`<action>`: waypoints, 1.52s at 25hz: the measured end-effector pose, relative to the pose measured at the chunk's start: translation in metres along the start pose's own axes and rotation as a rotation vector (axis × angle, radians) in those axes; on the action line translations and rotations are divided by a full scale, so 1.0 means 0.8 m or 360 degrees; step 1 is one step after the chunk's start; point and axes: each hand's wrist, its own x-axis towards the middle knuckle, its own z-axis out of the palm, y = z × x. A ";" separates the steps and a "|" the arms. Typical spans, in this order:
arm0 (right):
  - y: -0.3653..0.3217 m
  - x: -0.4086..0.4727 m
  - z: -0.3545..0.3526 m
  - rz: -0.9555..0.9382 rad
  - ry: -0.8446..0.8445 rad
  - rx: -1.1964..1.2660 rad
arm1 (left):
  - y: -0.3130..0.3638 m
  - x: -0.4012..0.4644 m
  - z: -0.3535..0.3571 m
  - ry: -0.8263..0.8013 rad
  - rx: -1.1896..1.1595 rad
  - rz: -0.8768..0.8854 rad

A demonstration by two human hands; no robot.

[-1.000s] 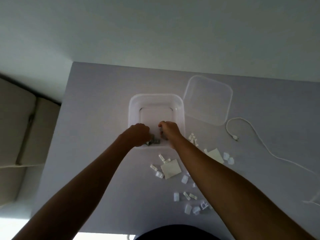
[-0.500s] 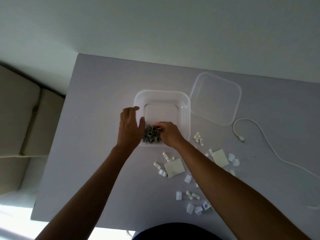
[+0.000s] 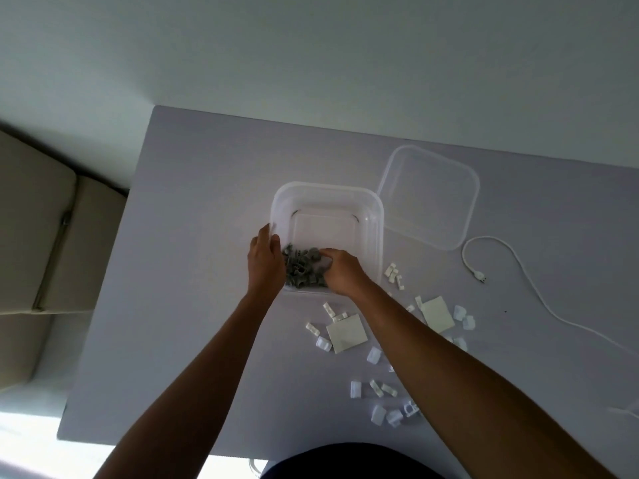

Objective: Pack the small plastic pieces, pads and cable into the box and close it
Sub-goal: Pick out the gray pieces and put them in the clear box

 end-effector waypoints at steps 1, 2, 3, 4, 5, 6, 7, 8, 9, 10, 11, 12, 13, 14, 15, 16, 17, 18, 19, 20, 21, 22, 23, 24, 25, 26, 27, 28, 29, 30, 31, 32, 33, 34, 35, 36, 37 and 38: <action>-0.006 -0.002 0.004 -0.0043 -0.0013 0.0011 | -0.001 -0.002 0.002 0.0003 -0.0007 0.0011; -0.012 -0.003 0.008 -0.0074 -0.0019 0.0022 | -0.003 -0.003 0.003 0.0003 -0.0012 0.0025; -0.017 -0.004 0.011 -0.0111 -0.0027 0.0030 | -0.005 -0.005 0.003 -0.0001 -0.0019 0.0028; -0.023 -0.005 0.015 -0.0142 -0.0040 0.0029 | -0.006 -0.006 0.003 -0.0006 -0.0029 0.0025; -0.026 -0.005 0.019 -0.0165 -0.0062 0.0030 | -0.007 -0.006 0.002 -0.0008 -0.0039 0.0022; -0.029 -0.005 0.022 -0.0168 -0.0090 0.0023 | -0.008 -0.006 0.002 -0.0010 -0.0049 0.0017; -0.031 -0.005 0.025 -0.0172 -0.0113 0.0004 | -0.009 -0.007 0.002 -0.0014 -0.0055 0.0011; -0.033 -0.006 0.027 -0.0176 -0.0121 -0.0021 | -0.009 -0.007 0.001 -0.0019 -0.0055 0.0004; -0.033 -0.006 0.028 -0.0187 -0.0105 -0.0027 | -0.009 -0.007 0.001 -0.0023 -0.0053 0.0000; -0.033 -0.007 0.030 -0.0185 -0.0075 -0.0013 | -0.009 -0.008 0.001 -0.0021 -0.0051 0.0001; -0.031 -0.007 0.030 -0.0173 -0.0038 0.0006 | -0.009 -0.008 0.001 -0.0019 -0.0048 0.0005; -0.030 -0.008 0.031 -0.0150 0.0000 0.0007 | -0.008 -0.009 0.001 -0.0013 -0.0042 0.0010; -0.027 -0.008 0.033 -0.0133 0.0042 -0.0001 | -0.007 -0.009 0.000 -0.0009 -0.0032 0.0011; -0.024 -0.007 0.034 -0.0102 0.0090 -0.0016 | -0.007 -0.010 0.001 -0.0006 -0.0023 0.0011; -0.022 -0.006 0.035 -0.0065 0.0139 -0.0022 | -0.006 -0.010 0.001 -0.0005 -0.0018 0.0009; -0.022 -0.004 0.034 -0.0041 0.0180 -0.0023 | -0.006 -0.010 0.000 -0.0006 -0.0016 0.0009; -0.024 0.000 0.032 -0.0044 0.0203 -0.0033 | -0.005 -0.011 0.000 -0.0006 -0.0015 0.0008; -0.027 0.004 0.030 -0.0061 0.0197 -0.0067 | -0.004 -0.011 0.000 -0.0006 -0.0014 0.0003; -0.030 0.010 0.027 -0.0074 0.0164 -0.0120 | -0.004 -0.010 0.000 -0.0006 -0.0014 -0.0005; -0.034 0.015 0.025 -0.0075 0.0116 -0.0186 | -0.005 -0.010 0.000 -0.0008 -0.0014 -0.0010; -0.038 0.022 0.023 -0.0070 0.0064 -0.0259 | -0.005 -0.010 0.000 -0.0008 -0.0015 -0.0012; -0.041 0.027 0.022 -0.0070 0.0014 -0.0329 | -0.005 -0.010 0.000 -0.0006 -0.0015 -0.0007; -0.043 0.032 0.021 -0.0079 -0.0035 -0.0383 | -0.006 -0.010 0.000 -0.0005 -0.0015 -0.0001; -0.043 0.034 0.022 -0.0092 -0.0087 -0.0423 | -0.006 -0.009 0.000 -0.0005 -0.0018 -0.0002; -0.042 0.035 0.025 -0.0111 -0.0132 -0.0452 | -0.007 -0.009 0.001 -0.0002 -0.0021 -0.0013; -0.039 0.033 0.028 -0.0131 -0.0160 -0.0464 | -0.008 -0.009 0.001 0.0001 -0.0019 -0.0026; -0.036 0.031 0.032 -0.0146 -0.0169 -0.0460 | -0.008 -0.009 0.002 0.0007 -0.0010 -0.0033; -0.032 0.028 0.035 -0.0158 -0.0166 -0.0446 | -0.008 -0.008 0.003 0.0017 0.0000 -0.0031; -0.028 0.026 0.038 -0.0169 -0.0157 -0.0414 | -0.009 -0.008 0.003 0.0021 0.0011 -0.0026; -0.025 0.025 0.039 -0.0172 -0.0141 -0.0371 | -0.009 -0.008 0.004 0.0017 0.0019 -0.0019; -0.022 0.024 0.039 -0.0169 -0.0113 -0.0329 | -0.009 -0.008 0.003 0.0004 0.0020 -0.0015; -0.020 0.023 0.038 -0.0167 -0.0076 -0.0287 | -0.009 -0.009 0.002 -0.0011 0.0015 -0.0020; -0.018 0.021 0.036 -0.0177 -0.0031 -0.0232 | -0.007 -0.010 0.000 -0.0014 0.0016 -0.0034; -0.016 0.017 0.033 -0.0200 0.0025 -0.0157 | -0.005 -0.013 -0.003 0.0016 0.0049 -0.0045; -0.014 0.012 0.029 -0.0238 0.0101 -0.0070 | 0.001 -0.016 -0.005 0.0091 0.0129 -0.0022; -0.011 0.004 0.022 -0.0287 0.0198 0.0022 | 0.010 -0.021 -0.006 0.0197 0.0236 0.0048; -0.007 -0.005 0.014 -0.0339 0.0315 0.0106 | 0.021 -0.027 -0.007 0.0305 0.0332 0.0157; -0.001 -0.016 0.004 -0.0395 0.0453 0.0178 | 0.035 -0.034 -0.005 0.0395 0.0383 0.0288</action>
